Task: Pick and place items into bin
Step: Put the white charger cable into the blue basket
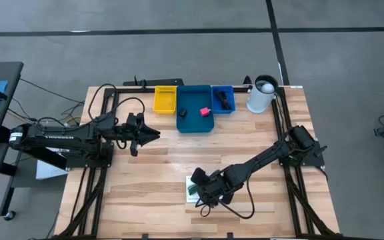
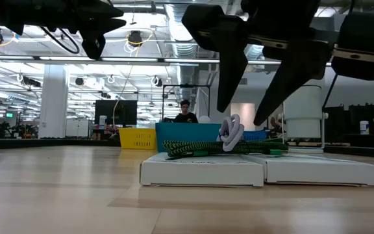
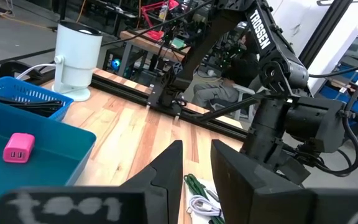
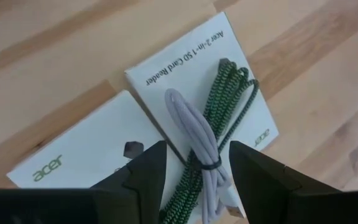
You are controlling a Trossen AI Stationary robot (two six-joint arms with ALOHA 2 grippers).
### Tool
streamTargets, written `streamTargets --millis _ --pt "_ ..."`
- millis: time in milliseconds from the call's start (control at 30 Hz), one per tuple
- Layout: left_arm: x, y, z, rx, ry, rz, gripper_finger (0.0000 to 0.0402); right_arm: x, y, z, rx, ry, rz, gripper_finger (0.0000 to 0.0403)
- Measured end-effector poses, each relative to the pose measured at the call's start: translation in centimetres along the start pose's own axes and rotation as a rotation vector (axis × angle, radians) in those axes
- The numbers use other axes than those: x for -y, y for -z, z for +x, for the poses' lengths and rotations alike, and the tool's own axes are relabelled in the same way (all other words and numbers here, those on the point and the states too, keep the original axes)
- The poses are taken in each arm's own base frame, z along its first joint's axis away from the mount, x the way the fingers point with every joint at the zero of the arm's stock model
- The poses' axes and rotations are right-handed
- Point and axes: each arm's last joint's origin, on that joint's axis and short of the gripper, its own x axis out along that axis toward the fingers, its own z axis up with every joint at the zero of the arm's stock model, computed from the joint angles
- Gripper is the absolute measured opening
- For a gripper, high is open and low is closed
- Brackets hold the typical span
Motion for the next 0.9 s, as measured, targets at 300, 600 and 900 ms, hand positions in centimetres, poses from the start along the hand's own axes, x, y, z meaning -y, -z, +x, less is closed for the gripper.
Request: streamTargets --millis 300,600,900 --pt "0.0 0.0 -0.01 0.0 0.0 0.0 0.0071 0.14 -0.12 0.01 0.023 0.001 -0.028 0.0169" --pt "0.0 -0.01 0.0 0.0 -0.001 -0.002 0.0071 0.2 -0.21 0.02 0.045 -0.008 -0.041 0.0169" --pt "0.0 -0.02 0.0 0.001 -0.001 -0.008 0.0071 0.58 0.02 0.09 0.054 -0.01 -0.029 0.0169"
